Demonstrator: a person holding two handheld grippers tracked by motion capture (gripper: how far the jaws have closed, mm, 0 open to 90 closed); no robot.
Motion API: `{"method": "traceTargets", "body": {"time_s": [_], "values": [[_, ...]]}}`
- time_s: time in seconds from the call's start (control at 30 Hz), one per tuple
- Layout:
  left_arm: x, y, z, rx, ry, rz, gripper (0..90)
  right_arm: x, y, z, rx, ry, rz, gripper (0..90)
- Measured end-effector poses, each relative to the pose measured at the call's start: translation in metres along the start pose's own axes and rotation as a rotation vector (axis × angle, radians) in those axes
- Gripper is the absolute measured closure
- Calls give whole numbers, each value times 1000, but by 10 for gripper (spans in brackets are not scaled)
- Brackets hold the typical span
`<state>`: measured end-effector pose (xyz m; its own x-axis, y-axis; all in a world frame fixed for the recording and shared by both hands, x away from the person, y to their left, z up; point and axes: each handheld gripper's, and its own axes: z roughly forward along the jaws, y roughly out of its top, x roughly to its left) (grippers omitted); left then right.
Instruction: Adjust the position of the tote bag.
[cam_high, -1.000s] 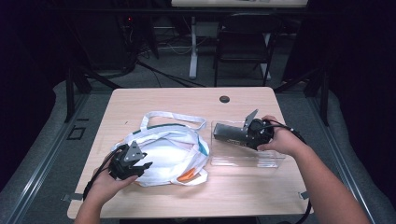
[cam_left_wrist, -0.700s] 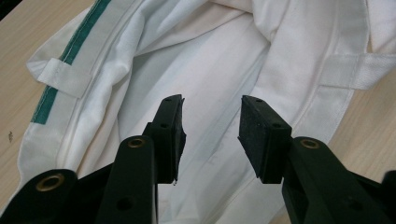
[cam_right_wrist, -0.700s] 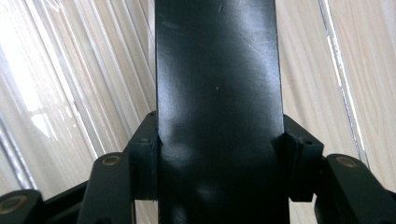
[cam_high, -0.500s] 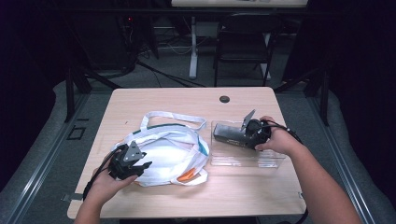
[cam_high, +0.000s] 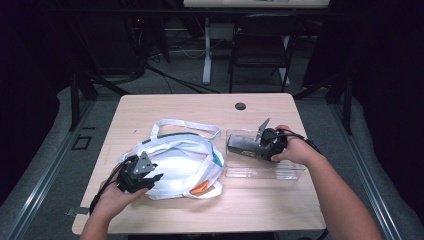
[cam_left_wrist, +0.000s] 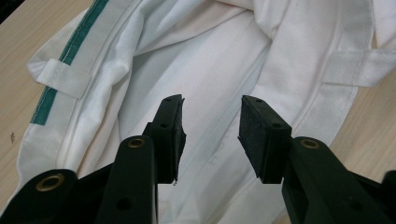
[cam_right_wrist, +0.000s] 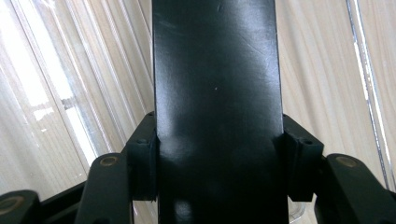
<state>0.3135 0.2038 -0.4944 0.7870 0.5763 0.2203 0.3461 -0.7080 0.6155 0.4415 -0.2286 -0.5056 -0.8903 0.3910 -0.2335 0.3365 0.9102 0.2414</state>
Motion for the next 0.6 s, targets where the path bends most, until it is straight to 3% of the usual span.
{"method": "traceTargets", "body": {"time_s": [0.1,0.13,0.4,0.57,0.6], "values": [[-1,0,1,1,-1,-3,595,0,-1,2,-6,11,17,418],[-1,0,1,6,-3,-1,595,-1,-1,2,17,13,0,417],[-3,1,3,11,-2,11,595,-1,-1,9,46,13,4,412],[-2,0,3,7,-2,8,594,-2,-4,14,38,21,19,398],[-2,0,3,7,-2,7,594,-1,-5,16,13,21,45,392]]}}
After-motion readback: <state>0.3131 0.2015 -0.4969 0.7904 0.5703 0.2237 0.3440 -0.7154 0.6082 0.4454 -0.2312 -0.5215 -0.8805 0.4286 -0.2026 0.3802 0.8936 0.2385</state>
